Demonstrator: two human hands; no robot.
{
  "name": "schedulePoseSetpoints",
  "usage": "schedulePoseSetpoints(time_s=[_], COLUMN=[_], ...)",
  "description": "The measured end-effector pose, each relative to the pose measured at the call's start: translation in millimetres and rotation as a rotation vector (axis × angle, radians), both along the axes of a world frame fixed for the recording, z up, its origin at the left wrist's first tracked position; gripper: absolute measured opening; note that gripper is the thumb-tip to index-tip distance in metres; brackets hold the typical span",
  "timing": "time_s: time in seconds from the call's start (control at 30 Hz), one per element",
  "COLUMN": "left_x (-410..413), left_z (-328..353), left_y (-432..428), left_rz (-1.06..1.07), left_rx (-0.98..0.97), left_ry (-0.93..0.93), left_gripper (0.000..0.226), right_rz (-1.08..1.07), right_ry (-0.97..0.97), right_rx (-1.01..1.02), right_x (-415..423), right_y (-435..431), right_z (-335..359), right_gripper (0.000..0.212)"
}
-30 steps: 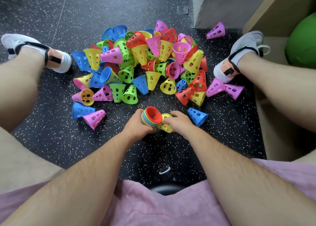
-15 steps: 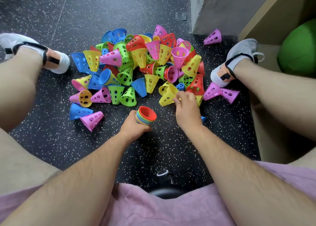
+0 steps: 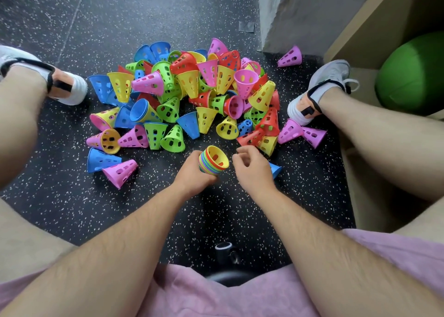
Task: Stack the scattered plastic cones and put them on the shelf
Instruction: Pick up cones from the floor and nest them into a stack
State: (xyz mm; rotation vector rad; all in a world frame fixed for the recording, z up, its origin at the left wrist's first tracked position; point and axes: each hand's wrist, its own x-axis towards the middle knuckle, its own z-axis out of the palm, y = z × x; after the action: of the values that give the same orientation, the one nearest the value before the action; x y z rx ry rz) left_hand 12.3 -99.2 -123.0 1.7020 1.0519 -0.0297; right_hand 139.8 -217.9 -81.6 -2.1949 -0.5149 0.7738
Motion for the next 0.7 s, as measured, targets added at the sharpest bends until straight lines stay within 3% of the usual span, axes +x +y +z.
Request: schedulePoseSetpoints(time_s=[0.13, 0.3, 0.57, 0.7], left_x=[13, 27, 28, 25], left_z=[-1, -5, -5, -7], left_y=[-10, -22, -24, -23], left_rz=[-0.073, -0.12, -0.114, -0.087], left_rx=[-0.001, -0.024, -0.045, -0.037], left_ry=[-0.006, -0.039, -0.046, -0.038], left_gripper=[0.06, 0.065, 0.063, 0.064], right_rz=[-0.356, -0.562, -0.49, -0.387], right_ry=[-0.149, -0.086, -0.014, -0.158], right_rx=[-0.139, -0.302, -0.415, -0.447], right_x=[12, 26, 32, 26], right_y=[-24, -35, -39, -38], right_z=[-16, -28, -45, -40], right_gripper=[0.019, 0.039, 0.028, 0.027])
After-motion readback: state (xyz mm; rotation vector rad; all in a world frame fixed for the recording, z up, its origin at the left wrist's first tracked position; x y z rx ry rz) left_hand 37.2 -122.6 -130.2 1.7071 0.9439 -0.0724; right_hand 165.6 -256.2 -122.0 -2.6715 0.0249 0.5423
